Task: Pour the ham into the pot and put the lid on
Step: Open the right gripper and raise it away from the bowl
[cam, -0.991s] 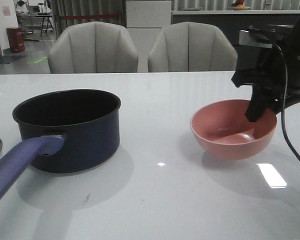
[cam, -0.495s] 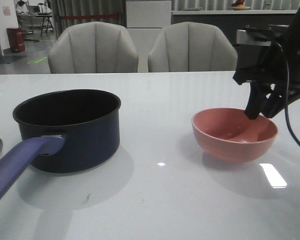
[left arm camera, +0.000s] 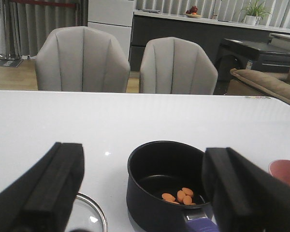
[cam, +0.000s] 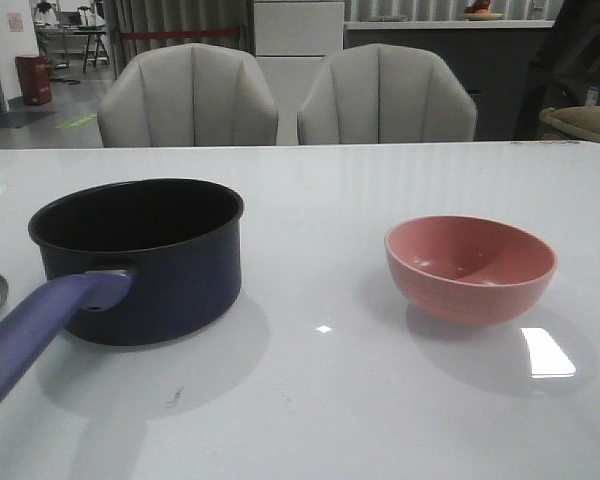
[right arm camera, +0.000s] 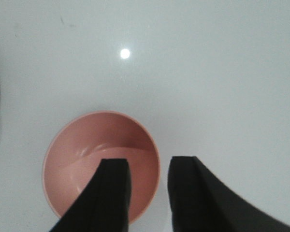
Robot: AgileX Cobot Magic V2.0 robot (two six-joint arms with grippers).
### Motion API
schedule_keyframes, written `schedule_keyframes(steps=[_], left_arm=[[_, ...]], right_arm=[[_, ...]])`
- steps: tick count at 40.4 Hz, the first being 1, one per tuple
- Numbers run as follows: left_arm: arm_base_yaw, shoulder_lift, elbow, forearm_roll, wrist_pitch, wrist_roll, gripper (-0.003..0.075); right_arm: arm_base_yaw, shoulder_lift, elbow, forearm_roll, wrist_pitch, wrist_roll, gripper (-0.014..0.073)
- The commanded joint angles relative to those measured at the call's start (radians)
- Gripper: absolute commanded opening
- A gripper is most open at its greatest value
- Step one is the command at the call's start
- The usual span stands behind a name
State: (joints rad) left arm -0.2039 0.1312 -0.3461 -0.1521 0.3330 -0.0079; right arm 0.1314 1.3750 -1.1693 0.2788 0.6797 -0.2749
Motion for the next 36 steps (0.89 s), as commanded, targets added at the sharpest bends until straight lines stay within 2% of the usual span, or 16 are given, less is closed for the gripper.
schedule_keyframes(steps=[1, 9, 17, 28, 36], left_arm=[[-0.005, 0.010, -0.027, -0.009, -0.072, -0.002, 0.0549], [-0.005, 0.010, -0.027, -0.009, -0.072, -0.002, 0.0549], [-0.005, 0.010, -0.027, -0.009, -0.072, -0.002, 0.0549], [-0.005, 0.010, -0.027, -0.009, -0.072, -0.002, 0.0549], [-0.005, 0.010, -0.027, -0.009, -0.072, -0.002, 0.0549]], right_arm=[[0.012, -0.152, 0.068, 0.037, -0.172, -0.009, 0.0329], [0.074, -0.399, 0.317, 0.039, -0.406, -0.009, 0.0329], [0.134, -0.673, 0.556, 0.051, -0.559, -0.008, 0.0329], [0.141, -1.093, 0.851, 0.071, -0.629, -0.008, 0.0329], [0.141, -1.242, 0.969, 0.071, -0.625, -0.008, 0.0329]])
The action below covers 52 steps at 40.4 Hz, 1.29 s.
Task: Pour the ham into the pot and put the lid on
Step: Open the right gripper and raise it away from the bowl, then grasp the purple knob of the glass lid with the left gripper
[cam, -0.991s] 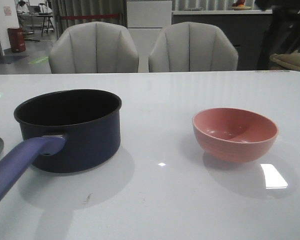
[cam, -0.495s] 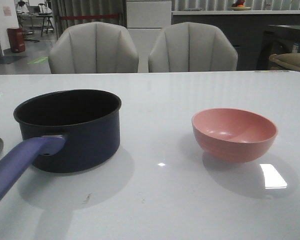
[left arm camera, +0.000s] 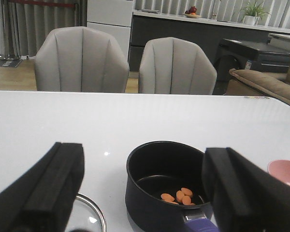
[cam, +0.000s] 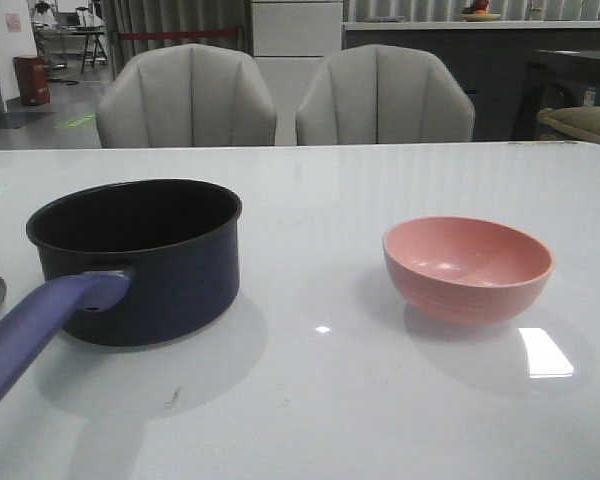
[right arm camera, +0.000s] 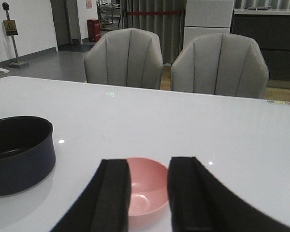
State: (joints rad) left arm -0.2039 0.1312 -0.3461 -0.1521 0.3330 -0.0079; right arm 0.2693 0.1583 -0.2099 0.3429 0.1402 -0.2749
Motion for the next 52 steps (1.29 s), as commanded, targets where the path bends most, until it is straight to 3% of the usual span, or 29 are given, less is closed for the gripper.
schedule_keyframes(steps=[1, 6, 9, 11, 12, 23, 32, 39, 52], left_arm=[[-0.005, 0.010, -0.027, -0.009, -0.072, -0.002, 0.0549], [-0.005, 0.010, -0.027, -0.009, -0.069, -0.002, 0.0549], [-0.005, 0.010, -0.027, -0.009, -0.069, -0.002, 0.0549], [-0.005, 0.010, -0.027, -0.009, -0.068, -0.002, 0.0549], [-0.005, 0.010, -0.027, -0.009, -0.068, -0.002, 0.0550], [-0.005, 0.081, -0.096, 0.082, 0.008, -0.002, 0.0555], [-0.003, 0.310, -0.242, 0.086, 0.116, -0.002, 0.0561], [0.000, 0.508, -0.318, 0.108, 0.149, -0.011, 0.0627], [0.180, 0.845, -0.464, 0.064, 0.231, -0.072, 0.0628]], right_arm=[[0.003, -0.030, 0.021, 0.007, -0.085, -0.008, 0.0329], [0.003, -0.030, 0.063, 0.007, -0.071, -0.008, 0.0320], [0.003, -0.030, 0.067, 0.007, -0.072, -0.008, 0.0248], [0.003, -0.030, 0.067, 0.007, -0.071, -0.008, 0.0128], [0.003, -0.030, 0.067, 0.007, -0.070, -0.008, 0.0123], [0.003, -0.030, 0.067, 0.007, -0.070, -0.008, 0.0157], [0.003, -0.030, 0.067, 0.007, -0.070, -0.008, 0.0157], [0.003, -0.030, 0.067, 0.007, -0.070, -0.008, 0.0157], [0.003, -0.030, 0.067, 0.007, -0.070, -0.008, 0.0157]])
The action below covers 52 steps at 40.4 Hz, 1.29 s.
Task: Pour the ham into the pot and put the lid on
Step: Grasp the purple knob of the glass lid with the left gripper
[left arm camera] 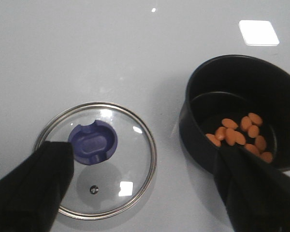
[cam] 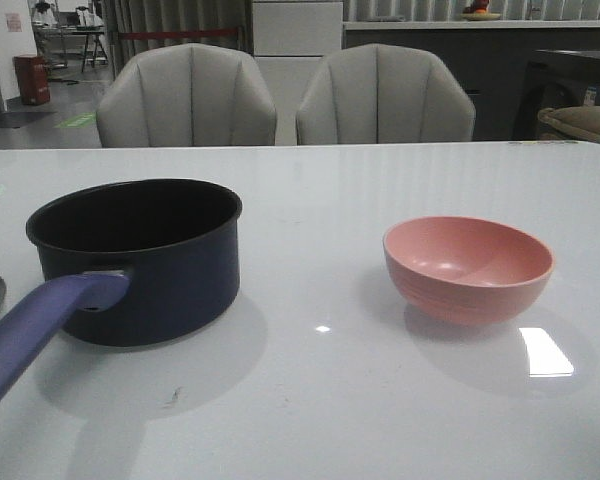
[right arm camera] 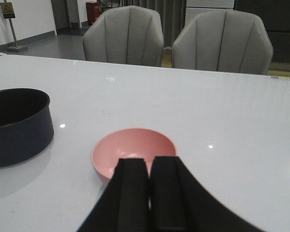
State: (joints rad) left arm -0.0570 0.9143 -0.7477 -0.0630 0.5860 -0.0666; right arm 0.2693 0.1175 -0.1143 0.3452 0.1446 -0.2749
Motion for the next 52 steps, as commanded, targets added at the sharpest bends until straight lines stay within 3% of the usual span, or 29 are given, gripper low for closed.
schedule_keyframes(steps=[1, 22, 34, 52], left_arm=[[0.043, 0.092, -0.082, -0.023, 0.009, -0.013, 0.0628], [0.116, 0.568, -0.335, 0.027, 0.222, -0.013, 0.0625], [0.116, 0.681, -0.432, 0.037, 0.301, -0.013, 0.0629], [0.122, 0.782, -0.464, 0.047, 0.304, -0.013, 0.0628]], right_arm=[[0.003, 0.011, -0.028, 0.005, -0.074, -0.008, 0.0157], [0.003, 0.011, -0.028, 0.005, -0.074, -0.008, 0.0157], [0.003, 0.011, -0.028, 0.005, -0.074, -0.008, 0.0157], [0.003, 0.011, -0.028, 0.005, -0.074, -0.008, 0.0157]])
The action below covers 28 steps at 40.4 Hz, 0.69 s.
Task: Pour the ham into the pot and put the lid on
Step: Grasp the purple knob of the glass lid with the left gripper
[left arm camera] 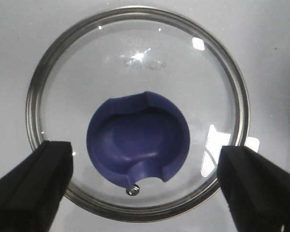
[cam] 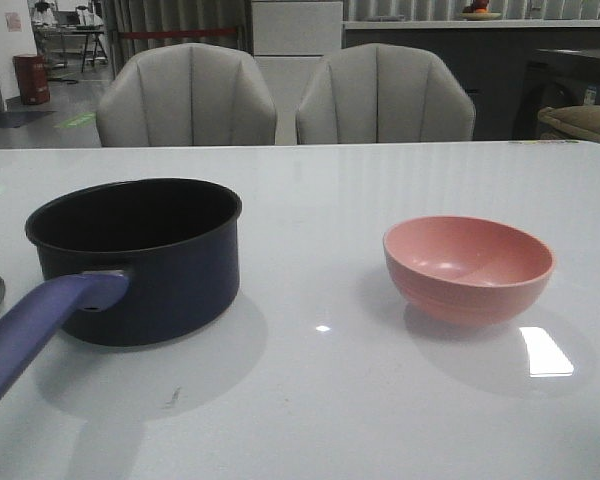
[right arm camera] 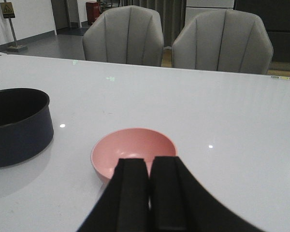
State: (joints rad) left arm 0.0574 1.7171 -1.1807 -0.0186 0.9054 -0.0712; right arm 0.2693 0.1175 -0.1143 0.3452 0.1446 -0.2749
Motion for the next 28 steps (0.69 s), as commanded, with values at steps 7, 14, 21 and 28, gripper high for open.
schedule_keyframes(steps=[7, 14, 21, 28], left_arm=[[0.009, -0.001, -0.031, 0.001, -0.034, -0.009, 0.0628], [0.009, -0.002, -0.031, 0.001, -0.059, -0.009, 0.0628], [0.009, 0.005, -0.031, 0.001, -0.071, -0.009, 0.0628], [0.009, 0.037, -0.033, 0.001, -0.062, -0.009, 0.0627]], right_arm=[[0.003, 0.011, -0.028, 0.005, -0.074, -0.008, 0.0157], [0.003, 0.011, -0.028, 0.005, -0.074, -0.008, 0.0157], [0.003, 0.011, -0.028, 0.005, -0.074, -0.008, 0.0157], [0.003, 0.011, -0.028, 0.005, -0.074, -0.008, 0.0157]])
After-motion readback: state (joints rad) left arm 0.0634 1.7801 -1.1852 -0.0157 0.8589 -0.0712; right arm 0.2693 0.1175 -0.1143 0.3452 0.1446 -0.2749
